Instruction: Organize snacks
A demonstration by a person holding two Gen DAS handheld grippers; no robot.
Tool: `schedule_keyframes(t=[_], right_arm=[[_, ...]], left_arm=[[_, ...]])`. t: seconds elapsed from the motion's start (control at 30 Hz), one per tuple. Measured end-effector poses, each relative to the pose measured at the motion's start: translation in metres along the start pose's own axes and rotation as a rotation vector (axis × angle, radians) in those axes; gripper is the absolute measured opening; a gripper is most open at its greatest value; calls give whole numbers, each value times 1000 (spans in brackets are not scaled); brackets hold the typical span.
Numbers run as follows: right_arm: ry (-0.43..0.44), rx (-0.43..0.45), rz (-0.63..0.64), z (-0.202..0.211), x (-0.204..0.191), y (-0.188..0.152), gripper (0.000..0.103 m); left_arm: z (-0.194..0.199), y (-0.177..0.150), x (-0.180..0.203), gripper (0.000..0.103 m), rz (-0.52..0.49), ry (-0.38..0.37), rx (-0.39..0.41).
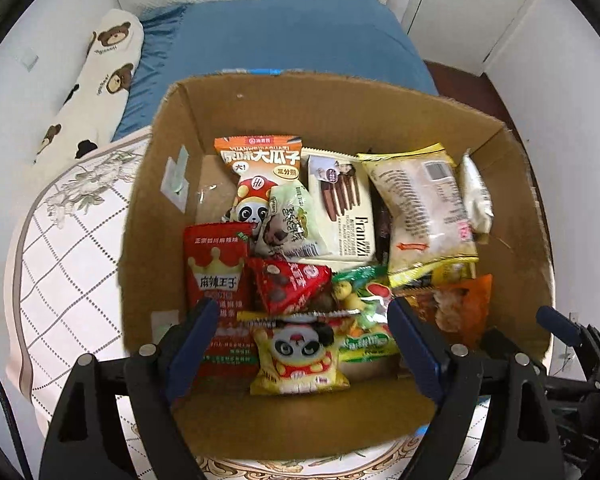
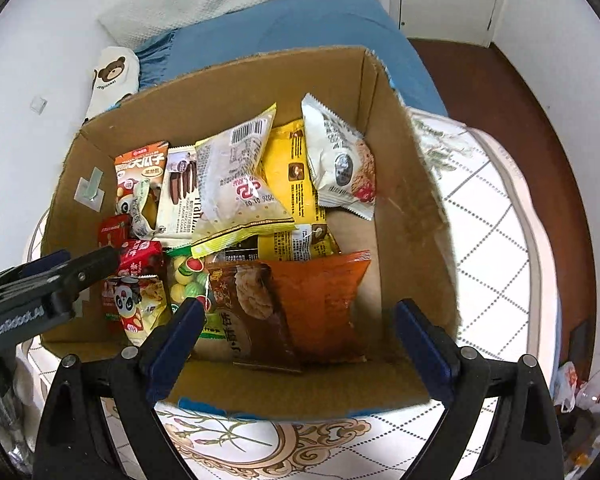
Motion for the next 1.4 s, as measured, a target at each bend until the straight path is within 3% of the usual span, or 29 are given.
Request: schedule_keyframes(t=[0.47, 0.83, 1.4], right_arm=[[-68, 202, 88, 105, -18, -29, 100], [-97, 342, 131, 191, -38, -74, 101], [-106, 503, 174, 299, -76, -153, 103]], left_arm=[[98, -47, 1, 86, -19, -52, 210], [176, -100, -19, 86, 12, -31, 372], [254, -178, -35, 86, 4, -33, 499]])
Point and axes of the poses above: each gripper's, at about its wrist camera, not at the fingertips, and z roughly against the way its jaws point, x to its right, y to its top, the point moved 8 cm from there along -z, roughly the way its jaws point, and after that the axes turned 13 degrees about z, right-handed, at the moved point
